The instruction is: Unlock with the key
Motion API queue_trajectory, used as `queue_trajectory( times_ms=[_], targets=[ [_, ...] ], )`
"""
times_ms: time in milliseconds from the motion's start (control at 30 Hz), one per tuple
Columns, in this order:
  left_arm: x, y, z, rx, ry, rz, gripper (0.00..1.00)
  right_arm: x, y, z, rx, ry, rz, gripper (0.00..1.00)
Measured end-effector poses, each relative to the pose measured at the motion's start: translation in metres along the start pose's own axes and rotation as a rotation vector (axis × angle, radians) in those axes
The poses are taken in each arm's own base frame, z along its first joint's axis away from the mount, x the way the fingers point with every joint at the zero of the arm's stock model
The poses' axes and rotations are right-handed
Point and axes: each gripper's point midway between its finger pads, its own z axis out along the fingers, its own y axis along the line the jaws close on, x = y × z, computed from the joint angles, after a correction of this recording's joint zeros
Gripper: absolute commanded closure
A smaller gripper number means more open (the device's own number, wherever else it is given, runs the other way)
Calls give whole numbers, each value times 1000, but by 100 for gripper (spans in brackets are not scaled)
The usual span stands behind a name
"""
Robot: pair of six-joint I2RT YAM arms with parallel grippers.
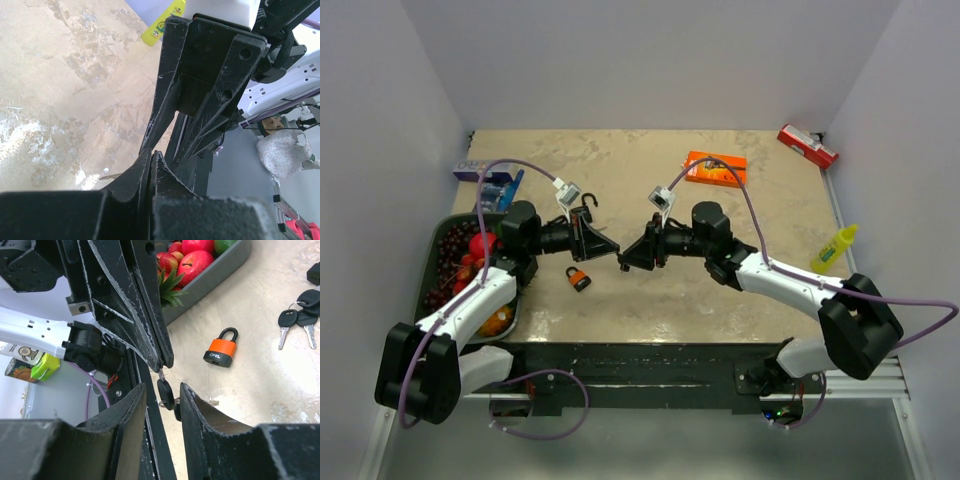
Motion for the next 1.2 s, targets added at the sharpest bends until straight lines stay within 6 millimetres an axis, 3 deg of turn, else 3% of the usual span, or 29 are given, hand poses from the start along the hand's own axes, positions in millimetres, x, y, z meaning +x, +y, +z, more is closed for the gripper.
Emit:
queue_trajectory(
  times_ms=[200, 567, 700, 733, 767, 800, 833, 933, 1100, 1200],
  targets=[
    [0, 0, 0, 0, 0, 0, 100, 4, -1, -1, 4, 14, 6, 69],
    [0, 0, 0, -1, 1, -3, 100, 5, -2, 0, -2, 19, 8, 99],
    [0, 0, 0, -1, 2, -3, 100, 6, 0, 0, -13, 23, 6, 100],
    [0, 0, 0, -1, 2, -3, 96, 5, 0, 0, -13, 22, 5, 100],
    [1, 1, 0, -3, 1, -4, 85, 5, 0, 0, -12, 23, 6, 100],
    [1, 1, 0, -6, 1, -5, 72, 5, -1, 0, -10, 22, 6, 100],
    [1, 3, 0, -13, 1, 0, 44, 5, -2, 0, -1, 19, 8, 100],
    [1, 10, 0, -52, 4, 9, 13, 3, -14, 1, 68, -3, 21, 100],
    [1, 34, -3, -190, 1, 2, 7, -3, -46, -7, 231, -46, 65, 100],
    [0, 60, -10, -347, -6, -6, 7, -14, -69, -25, 324, -104, 99, 100]
  ],
)
